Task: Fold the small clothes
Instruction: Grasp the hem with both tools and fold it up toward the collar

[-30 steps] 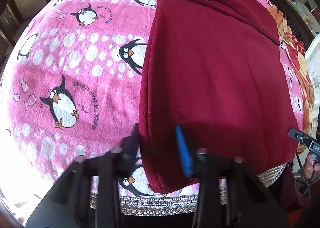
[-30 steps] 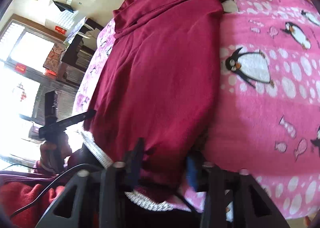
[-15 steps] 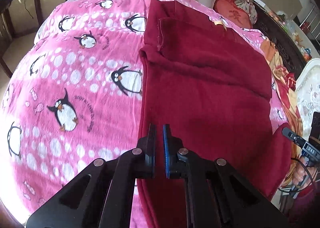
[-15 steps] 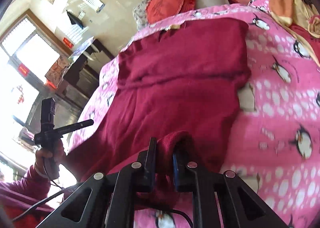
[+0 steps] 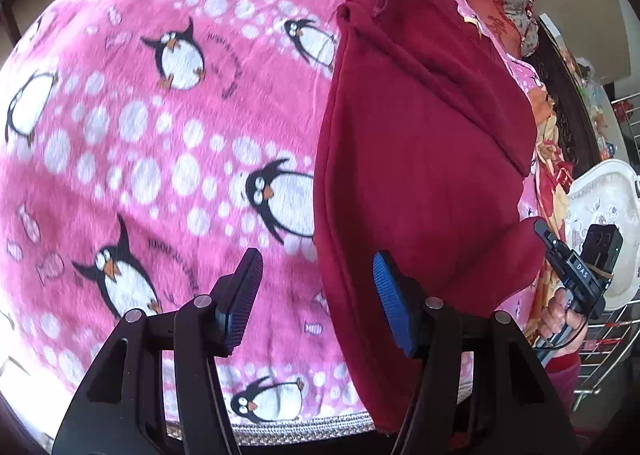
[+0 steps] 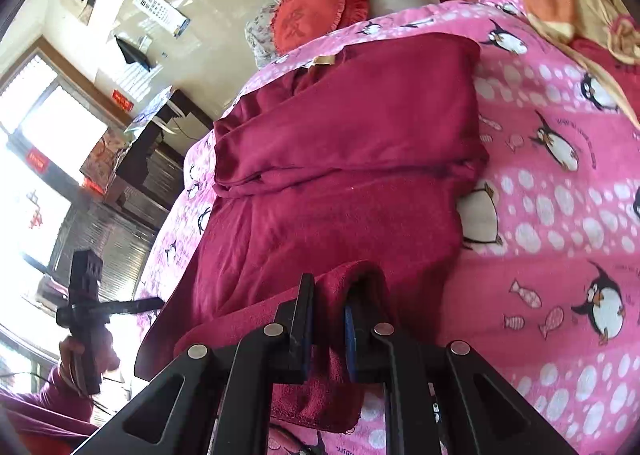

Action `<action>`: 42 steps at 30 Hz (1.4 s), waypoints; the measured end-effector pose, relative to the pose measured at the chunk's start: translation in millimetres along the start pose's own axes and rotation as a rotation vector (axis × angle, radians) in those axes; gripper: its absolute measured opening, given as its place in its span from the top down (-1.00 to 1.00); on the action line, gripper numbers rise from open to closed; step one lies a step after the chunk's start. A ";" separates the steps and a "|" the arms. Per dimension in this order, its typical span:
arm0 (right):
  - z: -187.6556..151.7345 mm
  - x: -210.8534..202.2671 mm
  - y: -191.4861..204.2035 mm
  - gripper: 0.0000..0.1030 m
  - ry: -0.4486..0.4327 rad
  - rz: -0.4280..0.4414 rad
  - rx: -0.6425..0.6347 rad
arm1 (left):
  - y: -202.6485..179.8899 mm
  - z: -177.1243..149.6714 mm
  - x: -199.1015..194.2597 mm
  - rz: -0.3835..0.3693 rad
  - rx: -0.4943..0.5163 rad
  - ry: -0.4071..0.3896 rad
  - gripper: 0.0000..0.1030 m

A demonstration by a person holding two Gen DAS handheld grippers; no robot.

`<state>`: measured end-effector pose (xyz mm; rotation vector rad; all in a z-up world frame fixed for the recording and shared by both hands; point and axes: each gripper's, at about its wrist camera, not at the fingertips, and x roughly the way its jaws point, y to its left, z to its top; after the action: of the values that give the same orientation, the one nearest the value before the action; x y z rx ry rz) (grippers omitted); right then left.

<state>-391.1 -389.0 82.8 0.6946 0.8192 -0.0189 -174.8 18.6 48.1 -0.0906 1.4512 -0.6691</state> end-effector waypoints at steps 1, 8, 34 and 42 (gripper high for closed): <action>-0.9 -0.4 -0.5 0.77 0.000 0.002 0.000 | -0.6 -4.7 1.7 -0.008 -0.006 0.007 -0.12; -1.1 -3.8 3.5 0.77 -0.001 0.001 -0.022 | -31.1 -13.8 32.2 0.009 0.108 0.058 -0.09; 196.2 36.8 -75.3 0.75 -0.111 0.015 0.239 | -121.4 250.2 26.6 -0.168 0.175 -0.248 0.51; 192.3 -11.5 -80.7 -0.14 -0.289 0.032 0.230 | -107.9 253.9 -4.9 -0.140 0.162 -0.364 -0.11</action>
<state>-293.4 -565.6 136.9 0.8983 0.5326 -0.1836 22.2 -152.0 138.8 -0.1791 1.0443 -0.8356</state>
